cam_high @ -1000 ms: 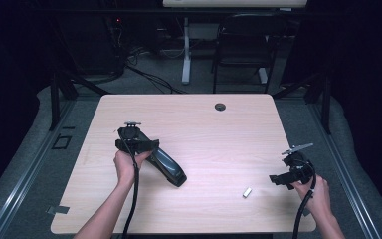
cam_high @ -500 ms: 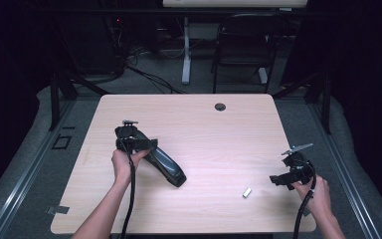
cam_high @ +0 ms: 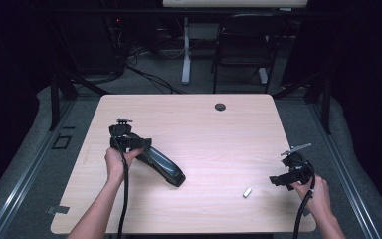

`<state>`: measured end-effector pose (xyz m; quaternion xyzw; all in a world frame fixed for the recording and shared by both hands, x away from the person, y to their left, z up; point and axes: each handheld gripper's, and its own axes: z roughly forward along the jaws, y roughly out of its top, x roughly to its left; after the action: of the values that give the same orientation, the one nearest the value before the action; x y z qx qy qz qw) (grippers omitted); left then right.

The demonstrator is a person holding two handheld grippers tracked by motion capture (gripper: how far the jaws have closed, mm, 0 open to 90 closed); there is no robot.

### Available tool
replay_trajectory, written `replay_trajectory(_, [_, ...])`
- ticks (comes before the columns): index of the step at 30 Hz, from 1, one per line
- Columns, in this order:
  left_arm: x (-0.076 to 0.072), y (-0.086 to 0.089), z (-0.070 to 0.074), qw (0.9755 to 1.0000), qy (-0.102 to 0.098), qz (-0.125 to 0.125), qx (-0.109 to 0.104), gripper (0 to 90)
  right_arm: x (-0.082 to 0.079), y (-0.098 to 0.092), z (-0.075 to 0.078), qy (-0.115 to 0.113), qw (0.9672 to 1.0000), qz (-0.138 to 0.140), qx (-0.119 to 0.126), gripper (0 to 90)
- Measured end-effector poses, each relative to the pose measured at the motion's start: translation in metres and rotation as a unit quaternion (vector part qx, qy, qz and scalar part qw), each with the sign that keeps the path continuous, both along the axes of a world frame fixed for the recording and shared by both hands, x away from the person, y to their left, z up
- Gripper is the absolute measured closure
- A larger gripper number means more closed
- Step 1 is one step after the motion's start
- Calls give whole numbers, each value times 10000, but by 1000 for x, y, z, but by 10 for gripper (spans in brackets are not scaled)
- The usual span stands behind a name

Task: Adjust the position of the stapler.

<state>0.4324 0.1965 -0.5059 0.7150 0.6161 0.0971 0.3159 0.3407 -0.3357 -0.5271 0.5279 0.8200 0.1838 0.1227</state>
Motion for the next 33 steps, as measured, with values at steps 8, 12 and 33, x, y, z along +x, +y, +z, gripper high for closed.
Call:
replay_trajectory(8, [2, -4, 0, 9998, 38, -84, 157, 64, 0, 0, 1, 16, 10000, -22, -22, 78])
replay_trajectory(12, [3, -5, 1, 9998, 10, -149, 165, 65, 0, 1, 1, 14, 10000, -20, -21, 80])
replay_trajectory(33, [5, -60, -7, 9937, 188, -1066, 299, 118, 0, 0, 0, 51, 10000, -22, -58, 86])
